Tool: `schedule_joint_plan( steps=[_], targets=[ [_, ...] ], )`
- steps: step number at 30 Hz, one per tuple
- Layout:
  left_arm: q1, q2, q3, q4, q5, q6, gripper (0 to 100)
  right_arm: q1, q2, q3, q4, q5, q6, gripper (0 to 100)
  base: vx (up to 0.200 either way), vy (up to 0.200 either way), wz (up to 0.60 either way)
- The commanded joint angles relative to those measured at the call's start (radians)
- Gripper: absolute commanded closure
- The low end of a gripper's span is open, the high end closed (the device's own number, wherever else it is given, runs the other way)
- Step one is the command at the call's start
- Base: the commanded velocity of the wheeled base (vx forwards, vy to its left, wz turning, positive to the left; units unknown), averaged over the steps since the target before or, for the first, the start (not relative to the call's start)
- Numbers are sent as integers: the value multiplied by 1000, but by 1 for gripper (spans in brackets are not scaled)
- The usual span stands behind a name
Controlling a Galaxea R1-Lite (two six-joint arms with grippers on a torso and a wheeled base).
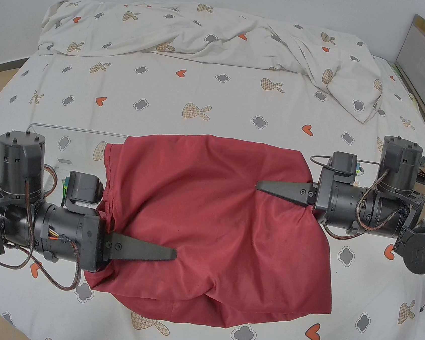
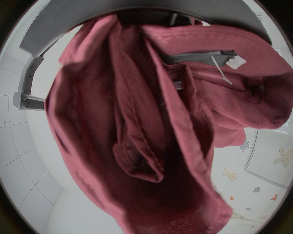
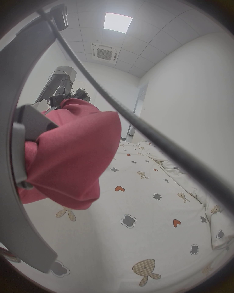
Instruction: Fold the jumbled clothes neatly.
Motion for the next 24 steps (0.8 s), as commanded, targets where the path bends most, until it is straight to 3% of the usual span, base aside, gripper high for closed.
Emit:
schedule_joint_plan(
  steps=[1, 13, 19, 24],
  targets=[
    [0, -19, 0, 0, 0, 1, 100, 2, -10, 0, 0, 0, 5, 100, 0, 0, 0],
    [2, -97, -29, 9, 1, -25, 100, 19, -70, -29, 6, -2, 31, 100, 0, 0, 0],
    [13, -139, -53, 14, 1, -65, 100, 25, -81, -157, 165, -2, 29, 100, 0, 0, 0],
    [63, -172, -72, 89, 1, -67, 100, 30, -75, -201, 179, -2, 31, 100, 0, 0, 0]
  ],
)
